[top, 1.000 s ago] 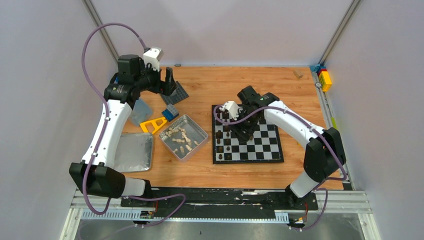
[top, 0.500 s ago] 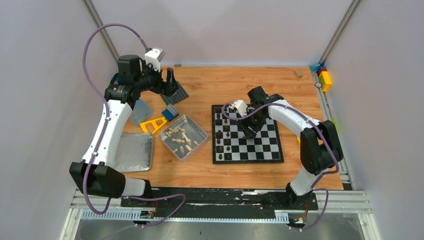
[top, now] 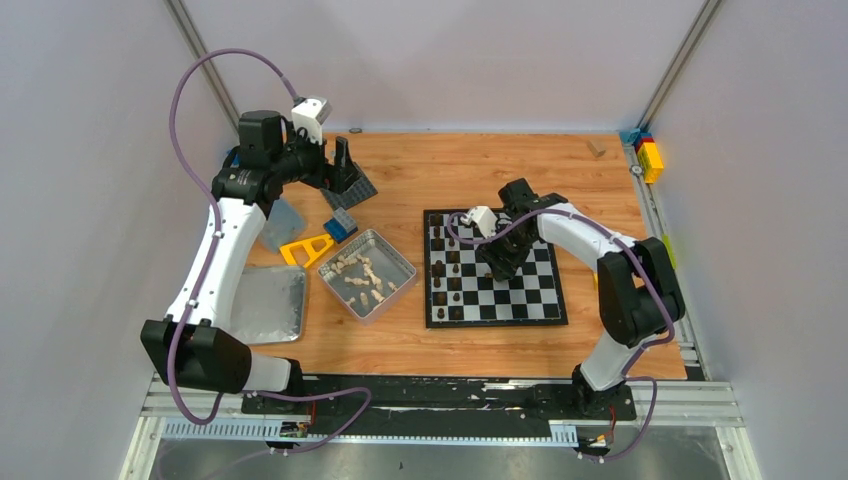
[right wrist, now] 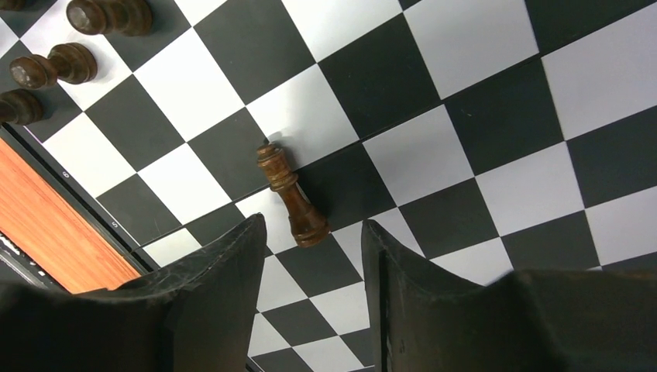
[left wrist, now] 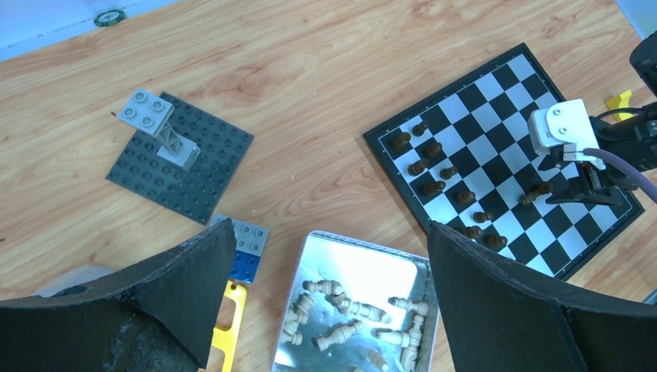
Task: Set up the chess pieces on the board
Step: Pick up the chess piece from the chessboard.
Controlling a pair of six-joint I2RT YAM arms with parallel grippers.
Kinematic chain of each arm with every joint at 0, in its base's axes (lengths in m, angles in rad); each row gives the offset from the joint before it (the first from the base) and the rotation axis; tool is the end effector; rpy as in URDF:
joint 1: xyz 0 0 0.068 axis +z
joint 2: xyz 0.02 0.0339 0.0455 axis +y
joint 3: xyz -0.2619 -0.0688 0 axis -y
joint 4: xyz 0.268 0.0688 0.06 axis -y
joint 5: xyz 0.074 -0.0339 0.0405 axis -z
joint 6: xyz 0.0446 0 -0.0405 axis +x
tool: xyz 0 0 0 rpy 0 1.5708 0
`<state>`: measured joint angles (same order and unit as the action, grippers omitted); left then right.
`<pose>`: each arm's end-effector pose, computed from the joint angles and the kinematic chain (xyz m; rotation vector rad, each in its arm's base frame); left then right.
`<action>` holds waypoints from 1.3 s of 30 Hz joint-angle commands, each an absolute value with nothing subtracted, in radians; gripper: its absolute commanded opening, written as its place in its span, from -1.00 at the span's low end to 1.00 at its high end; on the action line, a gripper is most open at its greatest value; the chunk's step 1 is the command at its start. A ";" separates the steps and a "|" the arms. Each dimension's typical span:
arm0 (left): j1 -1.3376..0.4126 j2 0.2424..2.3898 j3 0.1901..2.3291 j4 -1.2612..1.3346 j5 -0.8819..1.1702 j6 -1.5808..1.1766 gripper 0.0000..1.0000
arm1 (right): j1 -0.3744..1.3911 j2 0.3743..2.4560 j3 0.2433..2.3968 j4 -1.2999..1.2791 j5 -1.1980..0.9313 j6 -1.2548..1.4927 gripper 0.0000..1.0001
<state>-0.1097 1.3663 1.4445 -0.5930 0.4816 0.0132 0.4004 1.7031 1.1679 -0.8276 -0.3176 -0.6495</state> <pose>0.3239 -0.0565 0.3948 0.4185 2.0259 -0.5599 0.3074 0.1452 0.1742 -1.4787 2.4576 0.4185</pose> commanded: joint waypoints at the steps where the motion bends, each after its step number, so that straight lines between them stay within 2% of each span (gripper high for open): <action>1: -0.102 1.371 1.441 -0.558 0.498 0.006 1.00 | 0.399 1.723 1.155 -0.797 -0.351 -0.672 -0.06; 7: -0.101 1.372 1.439 -0.558 0.498 0.005 1.00 | 0.399 1.733 1.148 -0.797 -0.355 -0.672 -0.31; 11: -0.102 1.371 1.439 -0.557 0.499 0.006 1.00 | 0.399 1.736 1.144 -0.791 -0.360 -0.669 -0.41; 17: -0.103 1.372 1.431 -0.553 0.505 0.007 1.00 | 0.400 1.726 1.152 -0.795 -0.364 -0.663 -0.73; 20: -0.103 1.374 1.423 -0.542 0.533 0.010 1.00 | 0.399 1.708 1.169 -0.815 -0.380 -0.658 -0.83; 32: -0.107 1.444 1.390 -0.521 0.851 -0.005 0.98 | 0.404 1.611 1.397 -0.920 -0.623 -0.566 -0.91; 39: -0.205 1.460 1.385 -0.482 0.934 -0.051 0.78 | 0.410 1.601 1.532 -0.875 -0.788 -0.450 -0.92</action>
<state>-0.1459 1.4631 1.3792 -0.5362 0.8459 -0.0223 0.4026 1.6321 1.4635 -0.9058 -0.6411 -0.5316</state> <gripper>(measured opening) 0.905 0.228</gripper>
